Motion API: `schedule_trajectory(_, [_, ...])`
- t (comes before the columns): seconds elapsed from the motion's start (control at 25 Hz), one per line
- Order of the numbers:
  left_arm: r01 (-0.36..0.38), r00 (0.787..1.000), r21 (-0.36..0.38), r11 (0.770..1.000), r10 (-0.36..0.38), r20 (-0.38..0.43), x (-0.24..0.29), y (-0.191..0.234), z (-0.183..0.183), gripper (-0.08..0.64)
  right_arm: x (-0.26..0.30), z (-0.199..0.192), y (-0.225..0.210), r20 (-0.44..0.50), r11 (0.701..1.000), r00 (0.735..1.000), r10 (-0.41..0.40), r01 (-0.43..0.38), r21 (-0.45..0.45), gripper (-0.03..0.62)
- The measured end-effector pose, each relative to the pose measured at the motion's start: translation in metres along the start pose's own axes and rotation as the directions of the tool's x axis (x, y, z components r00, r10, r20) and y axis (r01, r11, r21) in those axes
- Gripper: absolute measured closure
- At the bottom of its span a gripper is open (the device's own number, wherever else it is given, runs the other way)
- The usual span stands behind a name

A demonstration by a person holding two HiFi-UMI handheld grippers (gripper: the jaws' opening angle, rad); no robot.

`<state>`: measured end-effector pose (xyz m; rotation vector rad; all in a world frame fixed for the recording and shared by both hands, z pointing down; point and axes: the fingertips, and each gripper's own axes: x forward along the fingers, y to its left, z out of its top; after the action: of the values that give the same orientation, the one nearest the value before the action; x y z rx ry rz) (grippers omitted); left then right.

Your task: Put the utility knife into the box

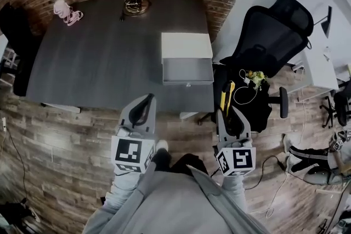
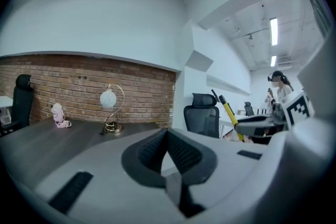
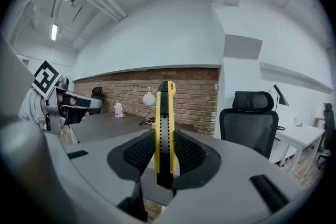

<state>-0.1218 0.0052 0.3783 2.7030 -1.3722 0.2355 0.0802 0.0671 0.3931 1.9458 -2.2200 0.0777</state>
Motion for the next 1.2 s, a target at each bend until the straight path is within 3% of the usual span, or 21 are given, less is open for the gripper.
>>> schedule_trajectory(0.4, [0.027,0.999,-0.018,0.999,-0.028,-0.033,0.041,-0.002,-0.009,0.540,0.024,-0.013,-0.024,-0.046,0.999,0.999,-0.027,0.028,0.016,0.466])
schedule_trajectory(0.84, [-0.070,0.997,-0.018,0.997,0.070,-0.017,0.126,0.015,0.014,0.540,0.117,-0.001,-0.071,-0.020,0.995,0.995,0.096,-0.096,0.012,0.466])
schedule_trajectory(1.2, [-0.158,0.987,-0.016,0.987,0.158,-0.008,0.191,0.028,0.043,0.540,0.194,0.021,-0.099,-0.001,0.972,0.972,0.234,-0.234,-0.007,0.466])
